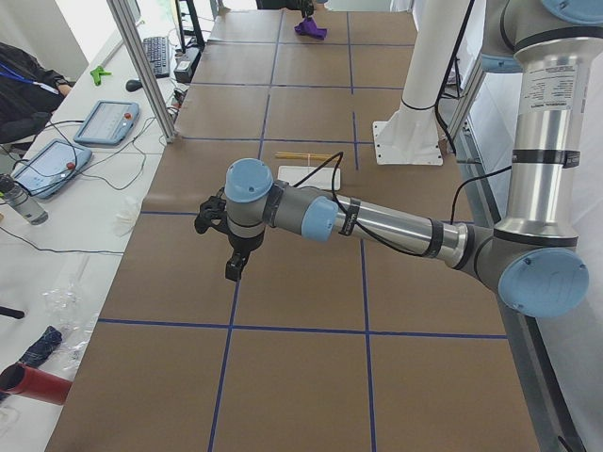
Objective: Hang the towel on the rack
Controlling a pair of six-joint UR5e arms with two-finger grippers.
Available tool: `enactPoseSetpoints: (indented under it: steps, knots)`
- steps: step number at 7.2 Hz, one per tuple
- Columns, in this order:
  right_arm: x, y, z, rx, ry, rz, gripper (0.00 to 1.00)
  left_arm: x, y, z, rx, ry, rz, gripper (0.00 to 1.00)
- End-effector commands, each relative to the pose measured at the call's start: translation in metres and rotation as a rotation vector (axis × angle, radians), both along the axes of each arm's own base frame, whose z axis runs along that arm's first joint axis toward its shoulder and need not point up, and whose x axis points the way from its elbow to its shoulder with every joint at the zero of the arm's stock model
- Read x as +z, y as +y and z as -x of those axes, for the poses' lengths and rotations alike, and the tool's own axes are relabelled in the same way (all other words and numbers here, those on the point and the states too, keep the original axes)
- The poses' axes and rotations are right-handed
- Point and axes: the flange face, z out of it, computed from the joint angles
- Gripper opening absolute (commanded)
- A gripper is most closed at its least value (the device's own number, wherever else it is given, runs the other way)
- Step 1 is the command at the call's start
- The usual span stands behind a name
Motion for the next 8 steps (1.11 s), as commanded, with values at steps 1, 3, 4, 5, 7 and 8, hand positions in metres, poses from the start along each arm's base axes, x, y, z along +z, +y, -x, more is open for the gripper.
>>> enactPoseSetpoints:
  steps: [1,3,4,5,7,8]
  knots:
    - [-0.004,-0.004,0.002,-0.038,0.007,-0.037,0.0,-0.003,-0.001,0.0,0.0,0.0,-0.007,1.0]
    - [-0.025,-0.016,0.002,-0.043,0.005,-0.085,0.0,-0.002,-0.001,0.0,0.0,0.001,-0.027,1.0]
    - [-0.052,-0.023,-0.002,-0.035,0.003,-0.135,0.0,-0.003,-0.001,0.0,-0.002,0.002,-0.03,1.0]
    - [-0.083,-0.026,-0.005,-0.027,0.003,-0.198,0.0,-0.005,-0.002,0.0,-0.002,0.002,-0.033,1.0]
    - [-0.176,-0.038,-0.009,0.008,-0.015,-0.273,0.0,-0.017,-0.007,-0.001,-0.001,0.007,-0.135,1.0]
    - [-0.238,-0.043,-0.003,0.058,-0.021,-0.266,0.0,-0.022,-0.01,-0.001,-0.034,0.024,-0.178,1.0]
